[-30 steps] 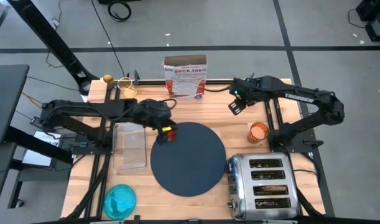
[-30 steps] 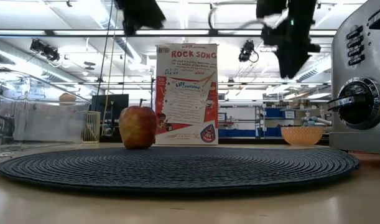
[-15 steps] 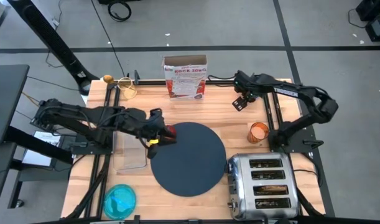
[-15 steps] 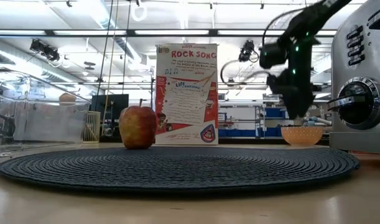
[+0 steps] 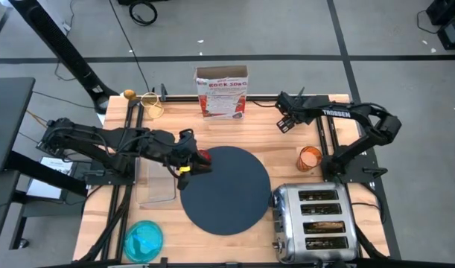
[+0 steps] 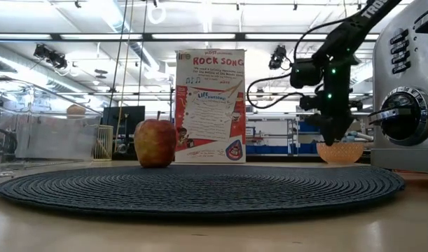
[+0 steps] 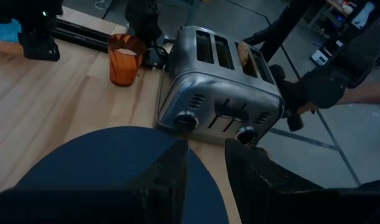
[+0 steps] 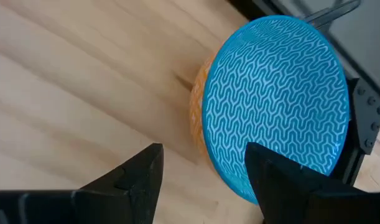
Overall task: Arrange a breakfast setting
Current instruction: Put the blue bowl on top of the dark blue placemat
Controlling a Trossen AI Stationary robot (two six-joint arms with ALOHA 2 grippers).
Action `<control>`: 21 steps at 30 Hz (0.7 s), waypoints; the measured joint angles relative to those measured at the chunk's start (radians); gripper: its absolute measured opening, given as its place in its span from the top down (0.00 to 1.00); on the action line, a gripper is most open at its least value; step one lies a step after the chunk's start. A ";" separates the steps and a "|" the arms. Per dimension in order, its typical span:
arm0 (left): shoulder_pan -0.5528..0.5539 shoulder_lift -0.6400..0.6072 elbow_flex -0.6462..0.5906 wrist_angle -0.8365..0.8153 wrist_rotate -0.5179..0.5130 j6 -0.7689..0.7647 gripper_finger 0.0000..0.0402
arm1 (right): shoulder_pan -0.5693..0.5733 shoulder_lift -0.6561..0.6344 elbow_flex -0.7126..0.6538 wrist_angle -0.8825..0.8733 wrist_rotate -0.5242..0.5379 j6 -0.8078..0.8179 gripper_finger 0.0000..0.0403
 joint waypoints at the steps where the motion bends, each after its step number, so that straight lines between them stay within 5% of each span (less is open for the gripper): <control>1: 0.000 0.000 0.000 0.003 0.000 -0.003 0.72 | 0.004 0.001 -0.013 0.018 0.017 0.012 0.43; 9: 0.000 0.000 0.000 0.006 0.000 -0.039 0.72 | 0.011 0.001 -0.083 0.126 0.076 0.034 0.47; 21: 0.000 0.000 0.000 0.006 0.000 -0.050 0.72 | 0.029 0.000 -0.120 0.103 -0.125 0.076 0.63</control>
